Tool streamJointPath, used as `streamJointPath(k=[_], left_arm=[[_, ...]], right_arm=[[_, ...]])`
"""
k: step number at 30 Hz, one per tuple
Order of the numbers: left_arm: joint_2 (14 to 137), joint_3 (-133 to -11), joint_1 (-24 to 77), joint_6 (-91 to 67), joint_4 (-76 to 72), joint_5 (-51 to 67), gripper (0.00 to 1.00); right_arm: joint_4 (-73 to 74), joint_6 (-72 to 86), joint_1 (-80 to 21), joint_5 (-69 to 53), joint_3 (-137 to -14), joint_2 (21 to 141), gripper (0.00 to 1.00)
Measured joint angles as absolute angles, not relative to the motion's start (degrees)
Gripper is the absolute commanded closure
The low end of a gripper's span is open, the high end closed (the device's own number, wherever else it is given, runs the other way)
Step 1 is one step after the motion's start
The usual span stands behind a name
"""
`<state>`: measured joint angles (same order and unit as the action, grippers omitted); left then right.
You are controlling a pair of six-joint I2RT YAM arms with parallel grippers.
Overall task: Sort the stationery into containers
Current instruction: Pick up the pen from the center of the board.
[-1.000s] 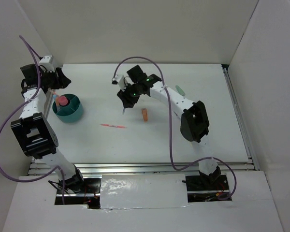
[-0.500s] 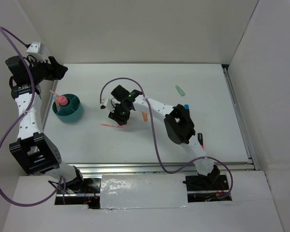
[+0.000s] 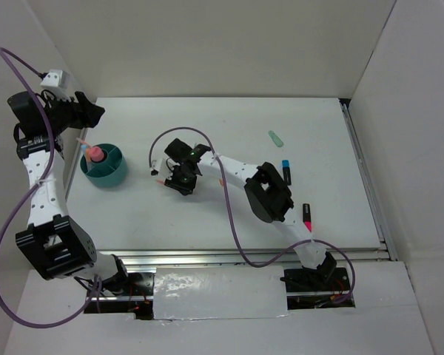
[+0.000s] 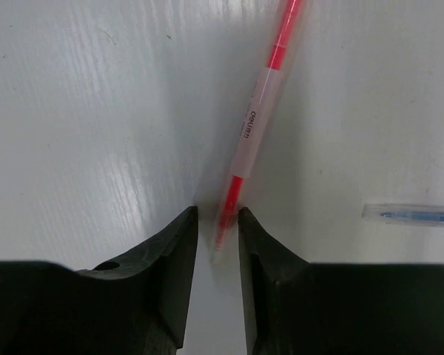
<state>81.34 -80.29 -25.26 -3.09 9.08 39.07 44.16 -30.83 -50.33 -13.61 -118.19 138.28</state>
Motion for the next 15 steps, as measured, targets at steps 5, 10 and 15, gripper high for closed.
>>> streamJointPath(k=[5, 10, 15], left_arm=[[80.58, -79.90, -25.45, -3.14, 9.41, 38.96, 0.29], [79.81, -79.02, -25.63, -3.29, 9.39, 39.20, 0.30], [79.15, -78.08, -25.85, -5.37, 8.69, 42.30, 0.30]], right_arm=[[44.40, -31.62, -50.83, -13.91, -120.20, 139.50, 0.99], [44.47, -31.53, -50.85, -13.74, -120.73, 139.74, 1.00], [44.03, -28.10, -49.69, -13.93, -119.87, 138.80, 1.00]])
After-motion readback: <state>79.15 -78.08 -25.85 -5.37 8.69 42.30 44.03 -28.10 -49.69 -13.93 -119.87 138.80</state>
